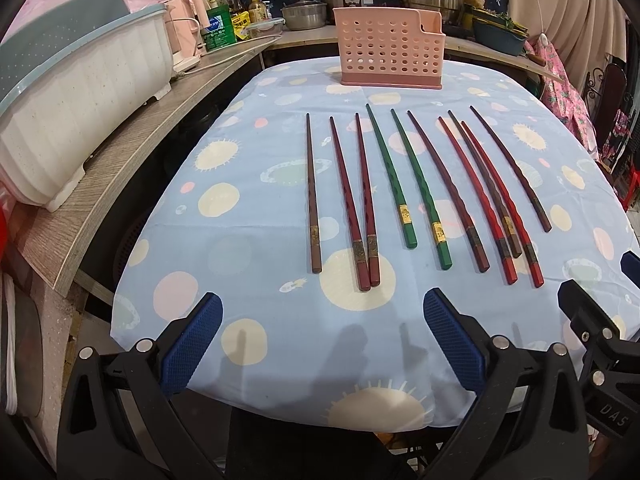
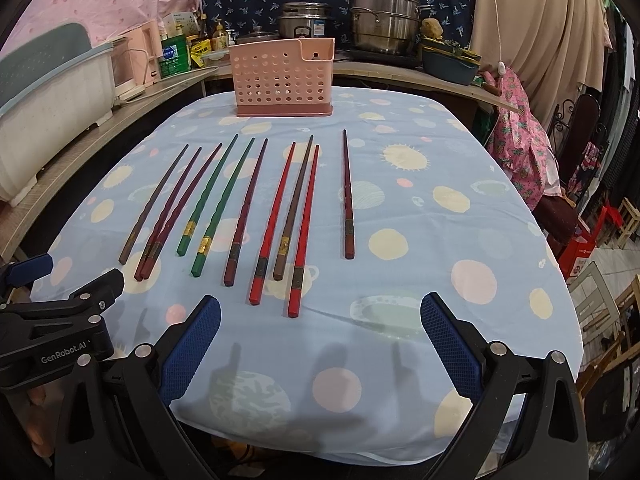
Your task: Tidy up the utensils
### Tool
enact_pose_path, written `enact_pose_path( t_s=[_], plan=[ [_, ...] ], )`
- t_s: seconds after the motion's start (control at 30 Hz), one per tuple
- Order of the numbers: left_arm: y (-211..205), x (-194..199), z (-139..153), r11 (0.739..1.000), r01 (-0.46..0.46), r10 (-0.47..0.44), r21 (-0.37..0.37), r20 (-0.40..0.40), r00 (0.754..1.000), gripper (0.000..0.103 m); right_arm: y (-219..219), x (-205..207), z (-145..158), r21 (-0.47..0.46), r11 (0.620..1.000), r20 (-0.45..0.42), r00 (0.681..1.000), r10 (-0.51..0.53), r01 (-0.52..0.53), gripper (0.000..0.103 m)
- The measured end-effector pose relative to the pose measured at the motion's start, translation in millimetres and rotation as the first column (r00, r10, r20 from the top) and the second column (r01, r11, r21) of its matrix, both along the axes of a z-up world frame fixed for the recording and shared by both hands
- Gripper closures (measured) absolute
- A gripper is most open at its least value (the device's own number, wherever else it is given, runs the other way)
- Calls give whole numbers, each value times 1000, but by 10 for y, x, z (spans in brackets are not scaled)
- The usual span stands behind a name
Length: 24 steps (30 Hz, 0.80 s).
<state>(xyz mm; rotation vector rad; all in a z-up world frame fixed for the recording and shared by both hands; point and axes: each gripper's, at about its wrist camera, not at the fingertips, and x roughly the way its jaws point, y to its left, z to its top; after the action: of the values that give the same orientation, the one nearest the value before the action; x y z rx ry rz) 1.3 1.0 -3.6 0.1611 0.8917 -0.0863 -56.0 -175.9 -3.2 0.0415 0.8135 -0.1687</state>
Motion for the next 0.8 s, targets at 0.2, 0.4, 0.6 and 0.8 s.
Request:
enact_pose_path(
  t_s=[0.2,0.4,0.6,0.8],
  plan=[
    [0,-1,-1,1000,-1,1,1,0,1000,7,33,17,-1,1,1000,1,1000,-1,1,7],
    [3,-1,-1,1000,0,0,0,0,1000,7,27,3,6,2,1000,2,1000,-1,1,7],
    [7,-6,-2,1000,0,0,-1,2,1000,7,29,5,7,2,1000,2,1000,-1,1,7],
    [7,-6,-2,1000,0,0,0,2,1000,7,17,-1,19,5,1000,5,1000,-3,3,7]
  ],
)
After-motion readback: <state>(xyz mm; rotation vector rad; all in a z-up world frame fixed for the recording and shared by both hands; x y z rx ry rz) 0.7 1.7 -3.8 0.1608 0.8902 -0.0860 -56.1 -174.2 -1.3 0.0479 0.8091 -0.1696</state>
